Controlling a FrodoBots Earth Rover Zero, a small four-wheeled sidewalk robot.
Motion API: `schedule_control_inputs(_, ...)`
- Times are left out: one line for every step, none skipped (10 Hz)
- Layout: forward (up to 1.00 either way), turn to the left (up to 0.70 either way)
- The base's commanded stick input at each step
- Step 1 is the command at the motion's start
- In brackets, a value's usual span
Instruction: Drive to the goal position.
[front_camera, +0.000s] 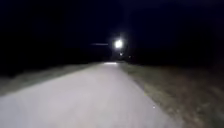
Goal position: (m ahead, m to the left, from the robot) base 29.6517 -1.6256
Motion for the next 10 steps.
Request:
schedule_control_inputs(1.00, 0.00)
schedule_control_inputs(1.00, 0.00)
schedule_control_inputs(1.00, 0.00)
schedule_control_inputs(1.00, 0.00)
schedule_control_inputs(1.00, 0.00)
schedule_control_inputs(1.00, 0.00)
schedule_control_inputs(1.00, 0.00)
schedule_control_inputs(1.00, 0.00)
schedule_control_inputs(1.00, 0.00)
schedule_control_inputs(1.00, 0.00)
